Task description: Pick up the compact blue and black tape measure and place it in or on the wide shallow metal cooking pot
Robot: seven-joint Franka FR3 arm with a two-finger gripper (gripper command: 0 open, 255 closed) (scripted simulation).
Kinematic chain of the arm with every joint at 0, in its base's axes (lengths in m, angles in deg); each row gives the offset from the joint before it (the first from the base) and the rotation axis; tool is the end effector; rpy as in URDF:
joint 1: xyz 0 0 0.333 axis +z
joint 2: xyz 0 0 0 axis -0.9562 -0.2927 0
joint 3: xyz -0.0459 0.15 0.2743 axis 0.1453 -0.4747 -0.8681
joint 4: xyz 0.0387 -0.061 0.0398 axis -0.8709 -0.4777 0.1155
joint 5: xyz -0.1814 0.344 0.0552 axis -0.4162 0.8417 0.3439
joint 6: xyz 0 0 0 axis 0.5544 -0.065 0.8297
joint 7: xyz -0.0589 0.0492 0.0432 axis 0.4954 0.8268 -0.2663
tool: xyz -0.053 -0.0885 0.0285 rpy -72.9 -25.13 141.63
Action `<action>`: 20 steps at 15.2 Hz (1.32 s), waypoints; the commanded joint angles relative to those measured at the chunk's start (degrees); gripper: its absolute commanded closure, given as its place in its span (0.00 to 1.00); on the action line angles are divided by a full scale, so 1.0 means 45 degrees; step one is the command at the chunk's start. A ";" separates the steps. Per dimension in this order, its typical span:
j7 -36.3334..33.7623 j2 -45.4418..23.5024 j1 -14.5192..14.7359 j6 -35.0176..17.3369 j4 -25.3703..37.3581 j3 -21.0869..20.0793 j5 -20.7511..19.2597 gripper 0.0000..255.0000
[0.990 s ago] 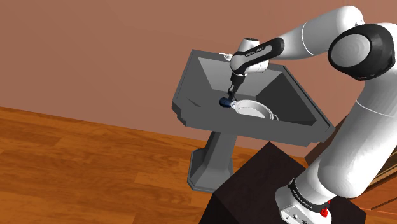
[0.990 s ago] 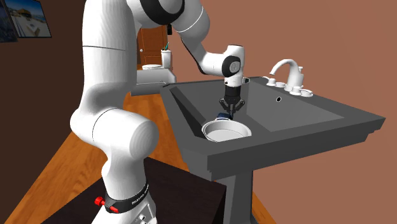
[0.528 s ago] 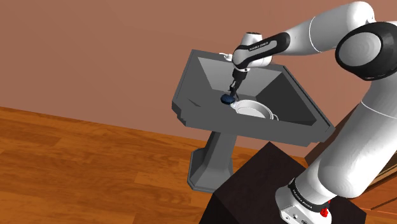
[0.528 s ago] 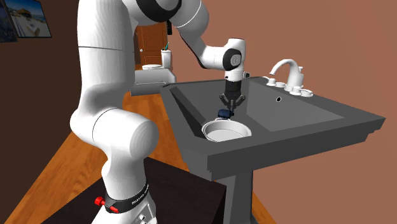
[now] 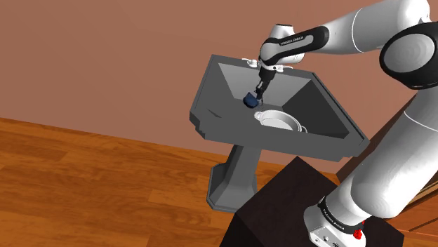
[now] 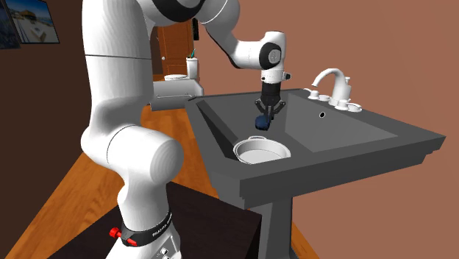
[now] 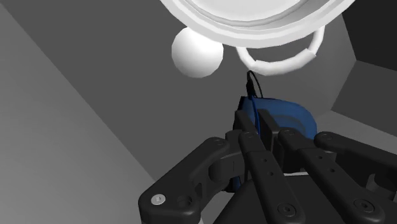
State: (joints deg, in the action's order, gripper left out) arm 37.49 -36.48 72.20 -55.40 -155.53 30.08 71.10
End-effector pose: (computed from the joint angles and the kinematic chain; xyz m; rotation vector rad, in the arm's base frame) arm 0.5526 -0.1682 0.4025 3.1068 0.4013 0.0129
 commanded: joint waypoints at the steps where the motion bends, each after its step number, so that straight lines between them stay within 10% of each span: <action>1: -0.0057 0.0155 0.0021 0.0318 0.0167 -0.0002 -0.0057 1.00; 8: -0.0145 0.0522 0.0044 0.1341 0.0840 0.0007 -0.0189 1.00; 20: -0.0167 0.6543 -0.0776 0.1423 -0.4878 0.0286 -0.2170 1.00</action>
State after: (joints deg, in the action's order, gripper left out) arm 36.79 -9.25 69.13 -49.34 -175.65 31.41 62.03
